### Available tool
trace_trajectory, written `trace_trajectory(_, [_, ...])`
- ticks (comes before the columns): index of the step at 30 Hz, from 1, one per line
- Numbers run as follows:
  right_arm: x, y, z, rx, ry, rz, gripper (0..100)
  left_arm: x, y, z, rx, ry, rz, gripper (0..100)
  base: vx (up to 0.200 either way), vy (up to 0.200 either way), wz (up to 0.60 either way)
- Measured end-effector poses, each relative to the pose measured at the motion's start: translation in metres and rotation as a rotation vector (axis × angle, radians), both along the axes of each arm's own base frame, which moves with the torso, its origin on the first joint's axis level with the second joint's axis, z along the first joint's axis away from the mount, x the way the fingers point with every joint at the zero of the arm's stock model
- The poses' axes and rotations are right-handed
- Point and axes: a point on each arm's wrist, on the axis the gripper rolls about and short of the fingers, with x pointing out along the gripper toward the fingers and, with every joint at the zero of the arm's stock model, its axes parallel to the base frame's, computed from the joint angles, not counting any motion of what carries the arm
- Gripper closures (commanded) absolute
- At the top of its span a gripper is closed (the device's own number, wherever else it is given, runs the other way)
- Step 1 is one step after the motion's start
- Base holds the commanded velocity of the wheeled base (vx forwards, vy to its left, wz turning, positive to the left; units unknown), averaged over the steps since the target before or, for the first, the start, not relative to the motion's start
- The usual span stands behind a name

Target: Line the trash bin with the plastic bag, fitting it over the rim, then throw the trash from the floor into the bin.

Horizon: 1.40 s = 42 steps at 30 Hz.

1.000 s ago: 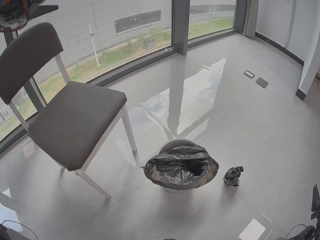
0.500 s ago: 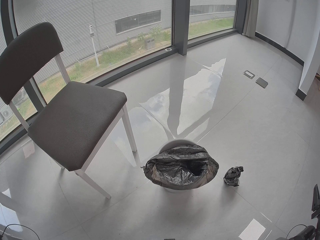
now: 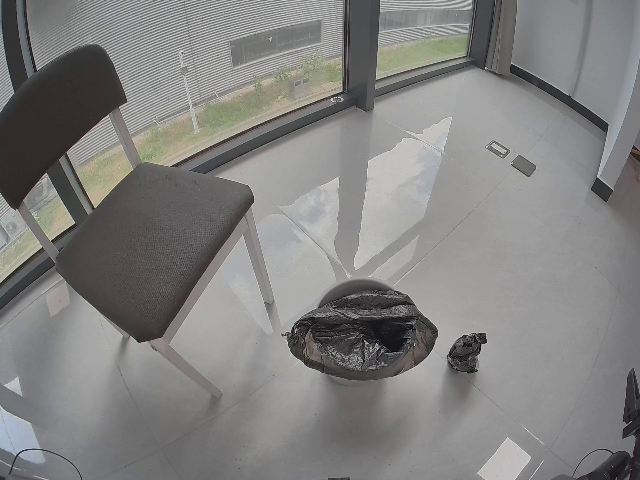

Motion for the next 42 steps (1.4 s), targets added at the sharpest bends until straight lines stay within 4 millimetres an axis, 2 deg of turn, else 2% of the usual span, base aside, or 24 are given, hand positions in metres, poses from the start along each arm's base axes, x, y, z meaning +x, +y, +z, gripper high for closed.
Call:
trace_trajectory(3, [0.000, 0.001, 0.000, -0.005, 0.002, 0.036, 0, 0.031, -0.018, -0.014, 0.018, 0.048, -0.033, 0, 0.000, 0.000, 0.00])
trace_trajectory(7, [0.001, 0.003, -0.001, -0.022, 0.016, 0.124, 0, 0.078, -0.048, -0.047, 0.085, 0.196, -0.093, 0, 0.000, 0.000, 0.00])
trace_trajectory(8, [0.001, 0.004, -0.002, -0.029, 0.027, 0.165, 0, 0.094, -0.061, -0.062, 0.117, 0.263, -0.119, 0, 0.000, 0.000, 0.00])
trace_trajectory(11, [0.001, 0.005, -0.004, -0.037, 0.044, 0.230, 0, 0.123, -0.089, -0.095, 0.187, 0.398, -0.173, 0, 0.000, 0.000, 0.00])
trace_trajectory(17, [0.002, 0.007, -0.006, -0.037, 0.063, 0.312, 0, 0.173, -0.151, -0.162, 0.338, 0.674, -0.260, 0, 0.000, 0.000, 0.00])
trace_trajectory(24, [0.002, 0.007, -0.007, -0.032, 0.069, 0.335, 0, 0.215, -0.194, -0.225, 0.475, 0.896, -0.241, 0, 0.000, 0.000, 0.00])
trace_trajectory(29, [0.002, 0.007, -0.007, -0.030, 0.071, 0.341, 0, 0.237, -0.208, -0.257, 0.554, 0.982, -0.199, 0, 0.000, 0.000, 0.00])
trace_trajectory(33, [0.002, 0.007, -0.007, -0.054, 0.078, 0.361, 0, 0.254, -0.222, -0.286, 0.728, 0.988, -0.147, 0, 0.000, 0.000, 0.00])
trace_trajectory(39, [0.004, 0.006, -0.006, -0.086, 0.112, 0.458, 0, 0.268, -0.232, -0.314, 0.842, 1.014, -0.118, 0, 0.000, 0.000, 0.00])
trace_trajectory(42, [0.006, 0.005, -0.004, -0.047, 0.124, 0.530, 0, 0.273, -0.232, -0.322, 0.875, 1.014, -0.103, 0, 0.000, 0.000, 0.00])
